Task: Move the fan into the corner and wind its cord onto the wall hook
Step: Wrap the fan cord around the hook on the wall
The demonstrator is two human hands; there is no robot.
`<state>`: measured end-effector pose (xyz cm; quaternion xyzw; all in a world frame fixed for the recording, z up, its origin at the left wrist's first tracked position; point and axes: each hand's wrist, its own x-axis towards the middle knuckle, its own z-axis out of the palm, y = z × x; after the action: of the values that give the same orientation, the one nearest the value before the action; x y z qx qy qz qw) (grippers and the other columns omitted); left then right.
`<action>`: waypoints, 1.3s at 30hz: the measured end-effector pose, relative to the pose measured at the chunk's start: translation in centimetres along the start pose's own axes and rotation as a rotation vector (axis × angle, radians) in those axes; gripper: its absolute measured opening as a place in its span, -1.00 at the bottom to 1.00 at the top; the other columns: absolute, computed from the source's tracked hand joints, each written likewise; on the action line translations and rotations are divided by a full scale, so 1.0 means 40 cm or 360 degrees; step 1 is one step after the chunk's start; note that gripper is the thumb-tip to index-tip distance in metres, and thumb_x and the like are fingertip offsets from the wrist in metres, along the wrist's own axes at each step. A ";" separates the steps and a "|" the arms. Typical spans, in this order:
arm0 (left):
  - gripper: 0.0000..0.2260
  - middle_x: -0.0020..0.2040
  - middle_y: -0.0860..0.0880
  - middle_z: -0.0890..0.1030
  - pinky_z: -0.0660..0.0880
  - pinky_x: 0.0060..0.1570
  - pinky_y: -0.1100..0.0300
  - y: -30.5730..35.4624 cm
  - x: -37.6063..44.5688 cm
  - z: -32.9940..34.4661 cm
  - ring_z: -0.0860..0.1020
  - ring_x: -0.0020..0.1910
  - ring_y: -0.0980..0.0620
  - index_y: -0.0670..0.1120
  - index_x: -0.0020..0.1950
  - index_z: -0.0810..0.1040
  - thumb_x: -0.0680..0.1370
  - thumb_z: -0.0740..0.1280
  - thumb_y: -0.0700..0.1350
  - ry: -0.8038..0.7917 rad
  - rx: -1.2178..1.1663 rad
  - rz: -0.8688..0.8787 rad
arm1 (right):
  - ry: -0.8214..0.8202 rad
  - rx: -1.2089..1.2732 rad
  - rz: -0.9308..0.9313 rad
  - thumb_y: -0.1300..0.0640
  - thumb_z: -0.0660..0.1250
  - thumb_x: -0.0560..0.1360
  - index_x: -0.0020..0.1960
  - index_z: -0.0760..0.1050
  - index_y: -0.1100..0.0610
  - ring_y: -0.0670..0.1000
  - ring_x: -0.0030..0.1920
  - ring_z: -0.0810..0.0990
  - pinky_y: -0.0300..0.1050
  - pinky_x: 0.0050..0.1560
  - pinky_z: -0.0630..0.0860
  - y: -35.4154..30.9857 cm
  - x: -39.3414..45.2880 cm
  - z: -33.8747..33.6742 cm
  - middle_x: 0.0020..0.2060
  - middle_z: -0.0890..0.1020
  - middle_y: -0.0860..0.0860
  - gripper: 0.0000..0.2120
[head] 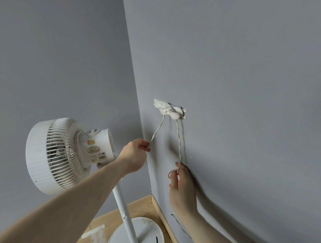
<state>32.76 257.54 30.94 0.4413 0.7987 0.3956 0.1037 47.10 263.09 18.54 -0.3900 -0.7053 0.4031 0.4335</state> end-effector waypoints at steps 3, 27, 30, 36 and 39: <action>-0.56 0.03 0.18 0.67 0.44 -0.21 0.30 -0.003 0.003 0.007 0.57 -0.02 0.06 0.05 0.14 0.60 0.48 0.11 -0.35 -0.0005 0.0008 0.0026 | -0.0019 -0.0026 0.0046 -0.19 -0.06 0.58 0.02 0.38 -0.12 0.02 0.11 0.66 0.08 0.18 0.56 0.007 0.009 0.024 0.21 0.58 -0.18 -0.71; -0.85 -0.17 -0.05 0.73 0.48 -0.36 0.37 -0.052 0.084 0.025 0.63 -0.33 0.05 -0.06 -0.02 0.70 0.61 0.32 -0.14 0.0082 -0.0423 -0.0092 | -0.0095 0.0952 0.0835 -0.02 -0.01 0.71 -0.14 0.44 0.17 0.07 -0.34 0.44 -0.09 -0.23 0.45 -0.046 0.182 0.150 -0.28 0.55 0.10 -0.59; -0.80 -0.17 -0.10 0.72 0.51 -0.26 0.32 -0.019 0.102 0.032 0.62 -0.28 -0.02 -0.13 0.06 0.69 0.62 0.26 -0.22 -0.0052 -0.0619 -0.0050 | -0.0193 0.0675 0.0799 -0.06 -0.02 0.69 0.01 0.49 0.12 0.15 -0.06 0.55 0.18 0.23 0.54 -0.041 0.175 0.179 -0.05 0.61 0.12 -0.62; -0.63 -0.16 -0.08 0.74 0.44 -0.07 0.14 0.049 0.117 0.049 0.61 -0.28 0.03 -0.09 0.21 0.65 0.60 0.09 -0.24 -0.0387 -0.0700 -0.0113 | -0.0449 0.0397 0.0854 0.02 0.04 0.68 0.33 0.26 0.17 0.19 0.20 0.52 0.21 0.30 0.50 -0.067 0.167 0.177 0.22 0.50 0.14 -0.69; -0.60 -0.05 -0.09 0.76 0.43 -0.02 0.14 0.053 0.116 0.044 0.64 -0.19 0.02 -0.11 0.23 0.65 0.60 0.05 -0.22 -0.0553 -0.0618 -0.0140 | -0.0502 0.0378 0.0831 0.13 0.08 0.65 0.21 0.25 0.10 0.16 0.14 0.52 0.22 0.29 0.52 -0.062 0.163 0.170 0.17 0.48 0.12 -0.84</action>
<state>32.26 262.76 32.14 0.4392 0.6966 0.4550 0.3390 38.21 266.46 20.70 -0.4372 -0.5879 0.6356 0.2434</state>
